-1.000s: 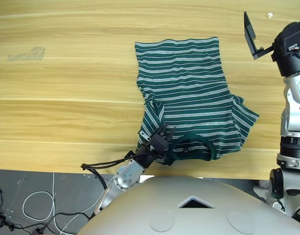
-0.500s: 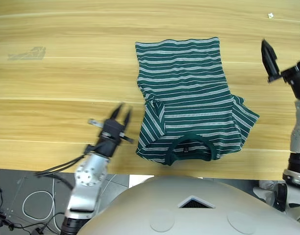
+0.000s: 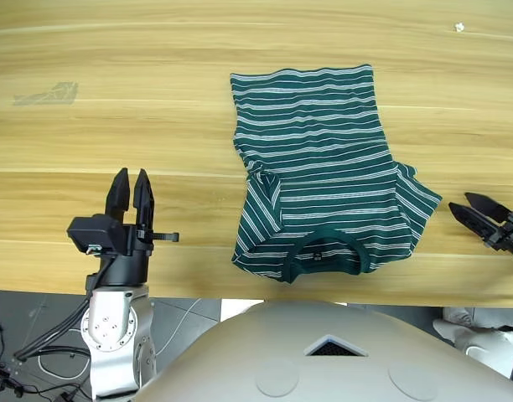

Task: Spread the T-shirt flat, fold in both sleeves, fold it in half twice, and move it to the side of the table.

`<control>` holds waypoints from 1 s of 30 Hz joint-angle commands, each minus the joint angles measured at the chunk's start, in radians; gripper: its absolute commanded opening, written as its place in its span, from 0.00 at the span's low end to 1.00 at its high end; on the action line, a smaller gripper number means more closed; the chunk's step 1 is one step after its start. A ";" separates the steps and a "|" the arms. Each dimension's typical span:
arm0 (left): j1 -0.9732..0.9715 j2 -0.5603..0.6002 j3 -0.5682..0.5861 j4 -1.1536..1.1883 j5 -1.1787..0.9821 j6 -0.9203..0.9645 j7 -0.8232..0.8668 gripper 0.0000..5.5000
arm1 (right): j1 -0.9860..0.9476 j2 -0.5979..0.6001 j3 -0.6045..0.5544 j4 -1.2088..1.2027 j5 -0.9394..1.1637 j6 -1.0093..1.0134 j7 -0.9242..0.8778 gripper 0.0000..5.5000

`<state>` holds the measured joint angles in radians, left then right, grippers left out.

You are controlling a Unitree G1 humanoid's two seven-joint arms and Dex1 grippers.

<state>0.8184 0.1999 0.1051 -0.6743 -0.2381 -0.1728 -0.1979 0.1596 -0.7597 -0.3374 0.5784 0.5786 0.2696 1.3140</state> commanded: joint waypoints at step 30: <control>0.036 -0.023 -0.128 0.084 0.096 -0.078 -0.049 0.20 | -0.053 0.073 0.067 -0.023 -0.061 0.000 -0.049 0.00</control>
<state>0.8595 0.1757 -0.0199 -0.5996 -0.1568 -0.2453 -0.2466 0.1117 -0.7116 -0.2768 0.5394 0.5342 0.2607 1.2784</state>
